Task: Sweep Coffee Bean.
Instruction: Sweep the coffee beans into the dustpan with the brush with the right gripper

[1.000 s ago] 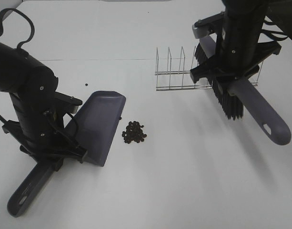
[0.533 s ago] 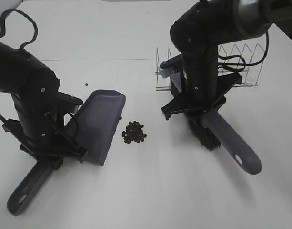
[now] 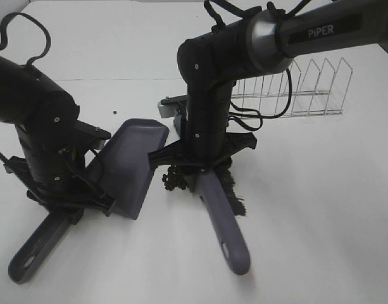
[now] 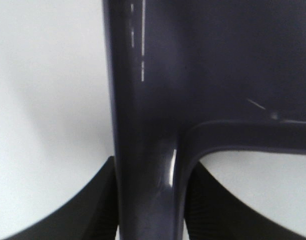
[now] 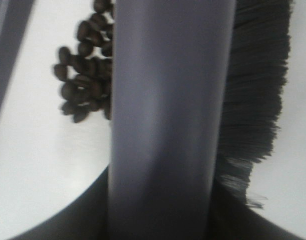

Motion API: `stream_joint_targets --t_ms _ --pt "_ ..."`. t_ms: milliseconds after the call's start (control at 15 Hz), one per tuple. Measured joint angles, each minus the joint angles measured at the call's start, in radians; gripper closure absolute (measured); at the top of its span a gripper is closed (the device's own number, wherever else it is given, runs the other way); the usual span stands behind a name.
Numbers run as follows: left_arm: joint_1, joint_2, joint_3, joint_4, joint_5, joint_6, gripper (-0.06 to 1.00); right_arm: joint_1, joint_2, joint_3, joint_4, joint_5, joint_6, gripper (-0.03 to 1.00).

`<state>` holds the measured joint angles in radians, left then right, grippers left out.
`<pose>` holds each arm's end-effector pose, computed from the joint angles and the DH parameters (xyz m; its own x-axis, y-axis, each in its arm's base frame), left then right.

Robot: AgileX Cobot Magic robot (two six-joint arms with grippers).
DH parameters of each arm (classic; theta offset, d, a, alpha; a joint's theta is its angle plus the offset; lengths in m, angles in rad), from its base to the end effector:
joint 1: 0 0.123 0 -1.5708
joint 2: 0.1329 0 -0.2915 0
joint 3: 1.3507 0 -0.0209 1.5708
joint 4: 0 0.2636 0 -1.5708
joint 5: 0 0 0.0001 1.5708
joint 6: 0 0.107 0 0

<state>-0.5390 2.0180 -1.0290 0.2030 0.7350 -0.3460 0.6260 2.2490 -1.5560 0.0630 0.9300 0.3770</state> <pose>0.2938 -0.1588 0.0671 -0.9403 0.3392 0.0285 0.3397 0.9296 0.1432 0.3564 0.2643 0.0840 -0.9776 -0.2102 -0.0126 -0.2106 0.9757 0.0606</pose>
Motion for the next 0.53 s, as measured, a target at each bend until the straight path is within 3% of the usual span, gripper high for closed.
stream_joint_targets --t_ms 333,467,533 --pt "0.0 0.0 0.0 -0.004 -0.001 0.001 0.63 0.0 0.033 -0.019 0.352 -0.182 -0.042 0.68" --pt "0.0 0.0 0.0 -0.011 -0.001 0.001 0.63 0.0 0.038 -0.019 0.549 -0.257 -0.129 0.68" --pt "0.0 0.0 0.0 -0.011 -0.001 0.001 0.63 0.0 0.039 -0.019 0.595 -0.258 -0.165 0.68"
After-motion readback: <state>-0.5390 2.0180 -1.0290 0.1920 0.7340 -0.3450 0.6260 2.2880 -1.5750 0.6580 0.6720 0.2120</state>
